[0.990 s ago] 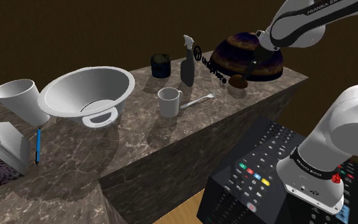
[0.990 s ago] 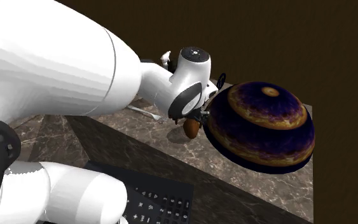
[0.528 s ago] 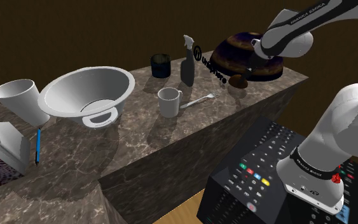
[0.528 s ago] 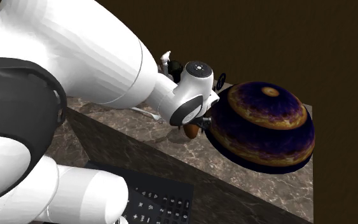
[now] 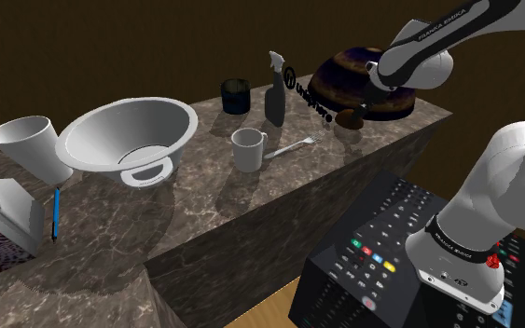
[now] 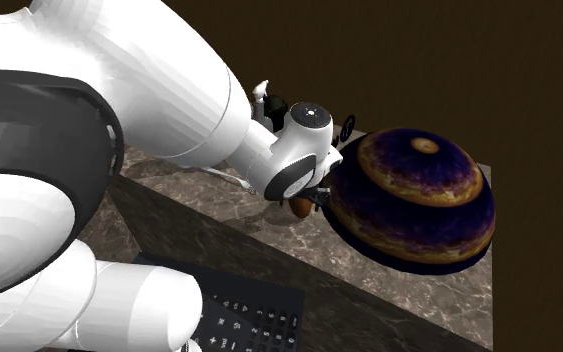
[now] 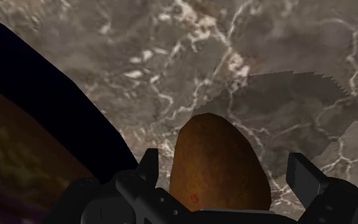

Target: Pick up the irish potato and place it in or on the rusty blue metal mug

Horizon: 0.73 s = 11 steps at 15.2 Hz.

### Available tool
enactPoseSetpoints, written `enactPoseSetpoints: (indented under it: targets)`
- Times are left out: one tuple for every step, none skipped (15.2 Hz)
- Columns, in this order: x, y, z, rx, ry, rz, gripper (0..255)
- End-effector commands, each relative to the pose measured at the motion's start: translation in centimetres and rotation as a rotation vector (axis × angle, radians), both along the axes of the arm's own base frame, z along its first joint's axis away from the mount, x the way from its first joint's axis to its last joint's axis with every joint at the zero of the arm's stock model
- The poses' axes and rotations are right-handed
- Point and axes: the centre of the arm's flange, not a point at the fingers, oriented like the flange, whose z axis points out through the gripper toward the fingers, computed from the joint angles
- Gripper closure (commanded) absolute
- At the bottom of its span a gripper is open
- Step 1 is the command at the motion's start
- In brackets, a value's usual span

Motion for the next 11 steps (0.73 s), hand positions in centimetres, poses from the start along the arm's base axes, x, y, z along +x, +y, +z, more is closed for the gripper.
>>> enactPoseSetpoints:
  targets:
    - [-0.03,-0.14,-0.02,-0.001,0.0,-0.003,0]
    - [-0.05,-0.14,0.01,-0.001,0.0,-0.003,255]
    - [0.0,-0.13,0.01,-0.001,0.0,-0.003,255]
    - [0.0,-0.13,0.01,-0.001,0.0,-0.003,255]
    - [0.0,-0.13,0.02,-0.001,0.0,-0.003,255]
    - [0.0,-0.13,0.02,-0.001,0.0,-0.003,255]
    - [0.0,-0.13,0.02,-0.001,0.0,-0.003,255]
    - [0.0,-0.13,0.01,-0.001,0.0,-0.003,255]
    - [0.0,-0.13,0.02,-0.001,0.0,-0.003,255]
    - [0.0,-0.13,0.03,-0.001,0.0,-0.003,255]
    - [-0.03,-0.14,-0.02,-0.001,0.0,-0.003,255]
